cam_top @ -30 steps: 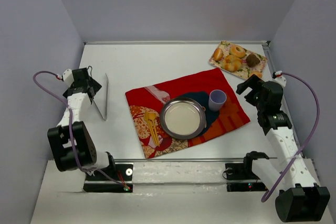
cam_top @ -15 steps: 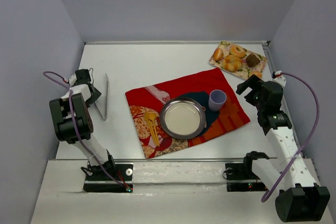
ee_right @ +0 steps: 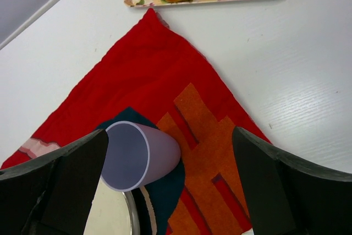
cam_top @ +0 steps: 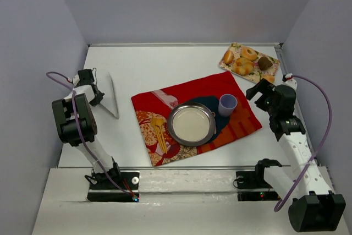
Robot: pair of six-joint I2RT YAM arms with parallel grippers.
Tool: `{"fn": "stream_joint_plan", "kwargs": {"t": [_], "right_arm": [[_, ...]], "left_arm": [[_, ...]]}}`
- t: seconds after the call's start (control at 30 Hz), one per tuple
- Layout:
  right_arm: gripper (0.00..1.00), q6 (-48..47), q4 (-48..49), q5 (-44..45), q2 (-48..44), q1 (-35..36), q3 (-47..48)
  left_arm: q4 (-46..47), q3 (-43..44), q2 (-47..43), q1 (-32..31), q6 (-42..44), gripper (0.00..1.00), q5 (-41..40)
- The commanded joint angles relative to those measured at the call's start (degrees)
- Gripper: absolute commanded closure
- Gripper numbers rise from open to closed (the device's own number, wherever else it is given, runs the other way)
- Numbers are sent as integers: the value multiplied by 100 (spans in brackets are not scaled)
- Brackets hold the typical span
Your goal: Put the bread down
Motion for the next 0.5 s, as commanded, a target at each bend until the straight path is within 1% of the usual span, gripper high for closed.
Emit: {"fn": "stream_joint_plan", "kwargs": {"t": [0.0, 0.1, 0.13, 0.17, 0.23, 0.27, 0.3, 0.33, 0.37, 0.4, 0.43, 0.47], "right_arm": [[0, -204, 199, -399, -173, -36, 176], [0, -266, 208, -549, -349, -36, 193], [0, -310, 234, -863, -410, -36, 193], [0, -345, 278, -988, -472, -36, 193], [0, -511, 453, -1576, -674, -36, 176], [0, -564, 515, -1795, -727, -36, 176], [0, -626, 594, -2311, -771, -36, 176], [0, -687, 769, -2577, -841, -36, 176], [0, -723, 857, -2850, -859, -36, 184], [0, -749, 963, -3166, -859, -36, 184], [0, -793, 1086, -3821, -850, -36, 184], [0, -820, 1391, -4167, -807, -36, 176]], "left_arm": [[20, -26, -334, 10, 214, 95, 648], [213, -149, -897, 1, 267, 94, 1071], [371, -175, -1064, -25, 285, 94, 1455], [451, -202, -1422, -60, 302, 94, 1581], [521, -202, -1819, -288, 399, 94, 1635], [565, -211, -2230, -394, 434, 94, 1643], [661, -237, -2460, -508, 478, 94, 1696], [758, -281, -2680, -779, 530, 94, 1862], [898, -342, -2909, -921, 522, 94, 2037], [1135, -560, -3372, -1087, 505, 94, 2230], [1659, -693, -3603, -1246, 461, 94, 2433], [1978, -833, -4040, -1560, 321, 94, 2844]]}}
